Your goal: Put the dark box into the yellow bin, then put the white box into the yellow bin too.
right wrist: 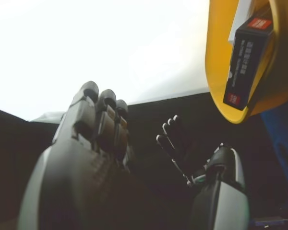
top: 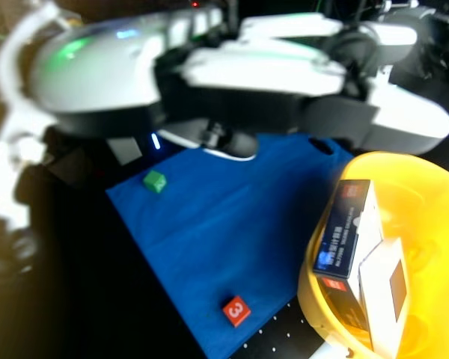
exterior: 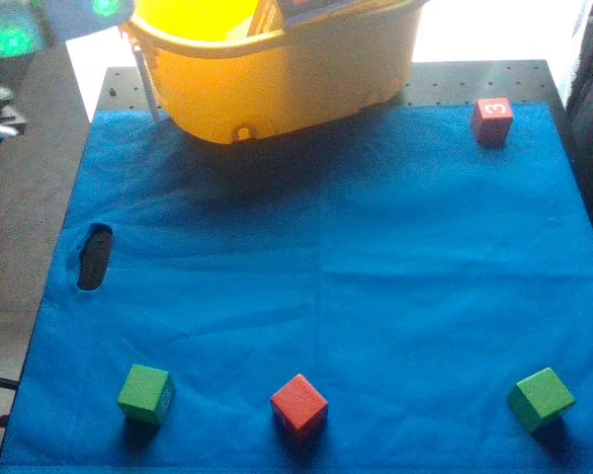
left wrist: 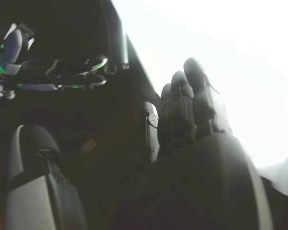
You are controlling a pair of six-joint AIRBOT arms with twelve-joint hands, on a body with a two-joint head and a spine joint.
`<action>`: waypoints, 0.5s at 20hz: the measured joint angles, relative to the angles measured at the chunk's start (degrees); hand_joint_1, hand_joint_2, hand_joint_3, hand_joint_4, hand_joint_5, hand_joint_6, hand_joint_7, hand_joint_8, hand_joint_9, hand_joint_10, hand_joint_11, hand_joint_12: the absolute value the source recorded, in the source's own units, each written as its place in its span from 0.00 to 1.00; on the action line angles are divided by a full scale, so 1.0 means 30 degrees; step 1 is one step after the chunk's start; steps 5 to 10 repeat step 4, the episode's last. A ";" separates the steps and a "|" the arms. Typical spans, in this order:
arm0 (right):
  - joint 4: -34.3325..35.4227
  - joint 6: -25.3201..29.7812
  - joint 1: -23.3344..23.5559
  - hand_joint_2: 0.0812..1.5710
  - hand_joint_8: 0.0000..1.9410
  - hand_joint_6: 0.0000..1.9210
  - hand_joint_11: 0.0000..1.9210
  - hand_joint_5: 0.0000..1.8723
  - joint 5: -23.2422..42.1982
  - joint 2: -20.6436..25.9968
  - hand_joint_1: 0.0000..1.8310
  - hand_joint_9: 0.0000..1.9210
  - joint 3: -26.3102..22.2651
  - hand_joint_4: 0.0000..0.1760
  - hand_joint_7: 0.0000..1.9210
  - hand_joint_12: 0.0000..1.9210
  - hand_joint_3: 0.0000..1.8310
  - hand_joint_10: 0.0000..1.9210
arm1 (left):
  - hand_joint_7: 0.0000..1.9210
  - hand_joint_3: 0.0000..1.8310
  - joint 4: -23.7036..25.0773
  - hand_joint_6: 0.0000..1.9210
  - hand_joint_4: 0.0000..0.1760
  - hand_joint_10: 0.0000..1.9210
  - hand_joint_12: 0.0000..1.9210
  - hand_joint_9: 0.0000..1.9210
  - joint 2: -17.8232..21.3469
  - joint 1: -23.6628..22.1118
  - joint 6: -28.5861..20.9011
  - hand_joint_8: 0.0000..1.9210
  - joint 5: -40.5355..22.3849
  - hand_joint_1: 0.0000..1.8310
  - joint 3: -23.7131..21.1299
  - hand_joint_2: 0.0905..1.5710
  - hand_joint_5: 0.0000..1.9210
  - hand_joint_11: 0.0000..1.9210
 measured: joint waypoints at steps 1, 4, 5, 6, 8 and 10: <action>0.0000 0.0007 -0.0007 0.47 0.00 0.00 0.10 0.02 0.0015 0.0481 0.48 0.16 -0.0503 0.52 0.19 0.06 0.00 0.00 | 0.11 0.00 -0.0678 0.01 0.76 0.00 0.22 0.09 0.0175 0.0240 0.0175 0.00 -0.0517 0.47 -0.0291 0.49 0.11 0.01; -0.0138 0.0007 -0.0007 0.48 0.00 0.00 0.10 0.02 0.0452 0.1297 0.49 0.16 -0.1217 0.47 0.18 0.06 0.00 0.00 | 0.09 0.00 -0.0714 0.00 0.69 0.00 0.23 0.09 0.0597 0.0991 0.0590 0.00 -0.2062 0.42 -0.1151 0.54 0.08 0.00; -0.0138 0.0007 -0.0007 0.48 0.00 0.00 0.10 0.02 0.0452 0.1297 0.49 0.16 -0.1217 0.47 0.18 0.06 0.00 0.00 | 0.09 0.00 -0.0714 0.00 0.69 0.00 0.23 0.09 0.0597 0.0991 0.0590 0.00 -0.2062 0.42 -0.1151 0.54 0.08 0.00; -0.0138 0.0007 -0.0007 0.48 0.00 0.00 0.10 0.02 0.0452 0.1297 0.49 0.16 -0.1217 0.47 0.18 0.06 0.00 0.00 | 0.09 0.00 -0.0714 0.00 0.69 0.00 0.23 0.09 0.0597 0.0991 0.0590 0.00 -0.2062 0.42 -0.1151 0.54 0.08 0.00; -0.0138 0.0007 -0.0007 0.48 0.00 0.00 0.10 0.02 0.0452 0.1297 0.49 0.16 -0.1217 0.47 0.18 0.06 0.00 0.00 | 0.09 0.00 -0.0714 0.00 0.69 0.00 0.23 0.09 0.0597 0.0991 0.0590 0.00 -0.2062 0.42 -0.1151 0.54 0.08 0.00; -0.0138 0.0007 -0.0007 0.48 0.00 0.00 0.10 0.02 0.0452 0.1297 0.49 0.16 -0.1217 0.47 0.18 0.06 0.00 0.00 | 0.09 0.00 -0.0714 0.00 0.69 0.00 0.23 0.09 0.0597 0.0991 0.0590 0.00 -0.2062 0.42 -0.1151 0.54 0.08 0.00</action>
